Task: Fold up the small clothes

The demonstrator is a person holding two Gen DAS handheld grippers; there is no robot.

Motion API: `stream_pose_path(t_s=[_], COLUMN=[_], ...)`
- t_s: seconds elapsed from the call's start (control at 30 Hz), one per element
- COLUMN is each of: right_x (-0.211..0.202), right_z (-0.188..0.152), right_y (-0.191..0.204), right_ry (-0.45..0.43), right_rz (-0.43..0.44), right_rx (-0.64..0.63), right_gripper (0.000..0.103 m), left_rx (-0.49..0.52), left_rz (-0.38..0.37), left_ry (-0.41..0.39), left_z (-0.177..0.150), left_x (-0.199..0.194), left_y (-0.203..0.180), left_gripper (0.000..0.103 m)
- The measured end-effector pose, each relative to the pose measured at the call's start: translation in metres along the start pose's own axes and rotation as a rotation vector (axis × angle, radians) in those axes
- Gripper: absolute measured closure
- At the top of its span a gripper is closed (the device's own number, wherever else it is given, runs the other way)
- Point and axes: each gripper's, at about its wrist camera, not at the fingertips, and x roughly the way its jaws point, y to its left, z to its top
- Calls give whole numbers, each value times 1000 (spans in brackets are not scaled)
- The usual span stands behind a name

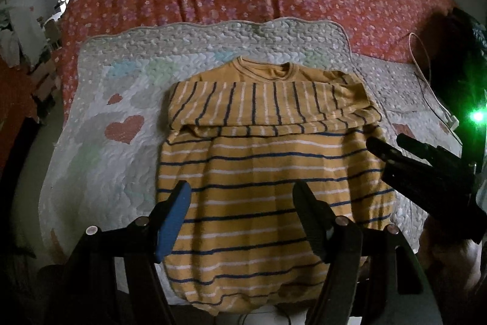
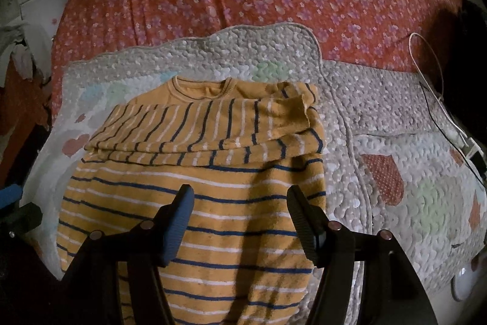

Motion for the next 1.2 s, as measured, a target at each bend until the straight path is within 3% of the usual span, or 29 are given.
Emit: stream_pose_path(t_s=[0.6, 1.2], right_x=[16, 29], right_z=[-5, -9], right_y=[4, 9], right_ry=[44, 81], right_rz=[-31, -46], right_rx=[-7, -27], right_gripper=[35, 35], left_rx=[-43, -47], left_rz=[-6, 36], left_ry=[43, 69], left_z=[-7, -11], left_x=[13, 25], left_y=[15, 23], left_gripper=[34, 34])
